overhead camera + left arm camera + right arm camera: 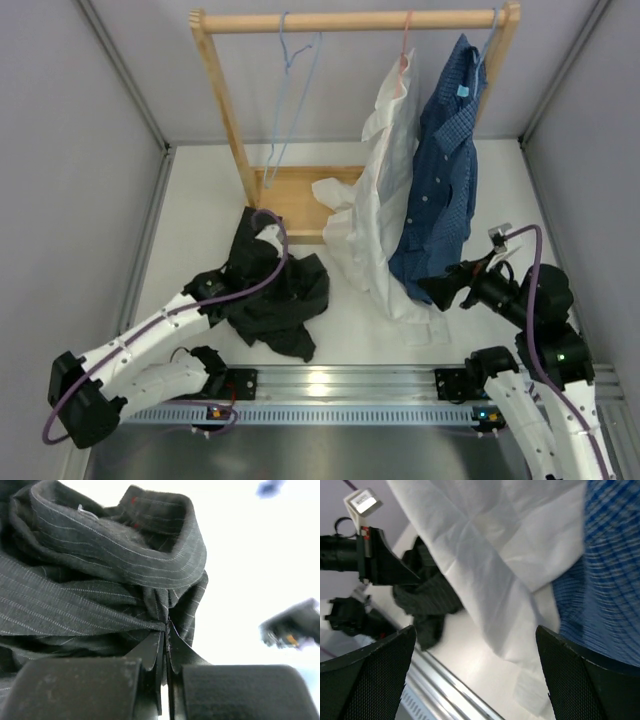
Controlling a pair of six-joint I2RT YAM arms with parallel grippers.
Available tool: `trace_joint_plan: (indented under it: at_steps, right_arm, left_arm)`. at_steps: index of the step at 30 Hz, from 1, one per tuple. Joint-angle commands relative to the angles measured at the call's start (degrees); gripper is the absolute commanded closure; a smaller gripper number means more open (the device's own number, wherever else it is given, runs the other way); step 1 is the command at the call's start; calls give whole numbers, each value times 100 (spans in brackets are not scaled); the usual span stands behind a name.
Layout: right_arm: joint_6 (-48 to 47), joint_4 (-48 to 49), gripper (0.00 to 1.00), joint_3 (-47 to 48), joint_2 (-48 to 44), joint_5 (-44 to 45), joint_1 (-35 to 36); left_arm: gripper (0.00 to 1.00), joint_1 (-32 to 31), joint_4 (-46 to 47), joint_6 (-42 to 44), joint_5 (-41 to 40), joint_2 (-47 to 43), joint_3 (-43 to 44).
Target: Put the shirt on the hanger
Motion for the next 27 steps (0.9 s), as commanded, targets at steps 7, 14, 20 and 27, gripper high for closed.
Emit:
trace_joint_plan:
  at_steps: [7, 14, 20, 27]
  right_arm:
    - [929, 1503, 1, -537, 141, -2390, 55]
    - [-4, 70, 12, -132, 369, -2427, 125]
    - [-356, -231, 21, -247, 711, -1688, 468]
    - [953, 2825, 18, -484, 1492, -1557, 2738]
  left_arm:
    - [100, -3416, 2037, -966, -2228, 347, -236]
    - [100, -3777, 3013, -298, -1904, 340, -561]
    - [100, -3777, 1846, -1273, -3185, -370, -860]
    - [100, -3777, 886, -1125, -3758, -1778, -755]
